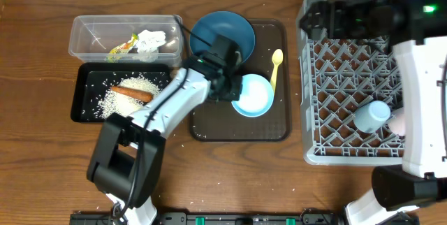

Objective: Sort waste into correct bins and load items into the dishwasher rack
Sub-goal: 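Grasp the bowl with the right gripper and release the left gripper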

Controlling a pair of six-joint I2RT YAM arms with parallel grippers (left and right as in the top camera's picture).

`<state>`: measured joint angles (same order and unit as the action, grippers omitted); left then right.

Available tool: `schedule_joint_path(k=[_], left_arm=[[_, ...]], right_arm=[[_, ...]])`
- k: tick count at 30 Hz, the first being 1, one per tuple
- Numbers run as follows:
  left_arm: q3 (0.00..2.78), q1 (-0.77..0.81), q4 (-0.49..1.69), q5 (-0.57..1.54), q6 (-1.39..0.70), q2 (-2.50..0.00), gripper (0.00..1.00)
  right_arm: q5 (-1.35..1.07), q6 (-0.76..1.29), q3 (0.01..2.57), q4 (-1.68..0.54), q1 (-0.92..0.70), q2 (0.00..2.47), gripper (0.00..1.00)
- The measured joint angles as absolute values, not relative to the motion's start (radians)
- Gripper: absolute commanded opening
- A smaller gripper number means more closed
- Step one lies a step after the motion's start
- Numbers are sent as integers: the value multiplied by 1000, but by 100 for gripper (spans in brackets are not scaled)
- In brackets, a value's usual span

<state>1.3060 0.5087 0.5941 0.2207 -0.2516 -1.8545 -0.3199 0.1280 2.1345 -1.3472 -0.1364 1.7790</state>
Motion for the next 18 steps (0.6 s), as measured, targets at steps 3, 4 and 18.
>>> schedule_joint_path(k=[3, 4, 18], left_arm=[[1306, 540, 595, 168, -252, -1861, 6], [1306, 546, 595, 155, -252, -1863, 6], [1306, 539, 611, 111, -265, -1871, 32]], right_arm=[[-284, 152, 2131, -1346, -182, 1799, 98], [-276, 157, 2131, -1345, -195, 1809, 98], [-235, 198, 2119, -1344, -271, 1895, 95]])
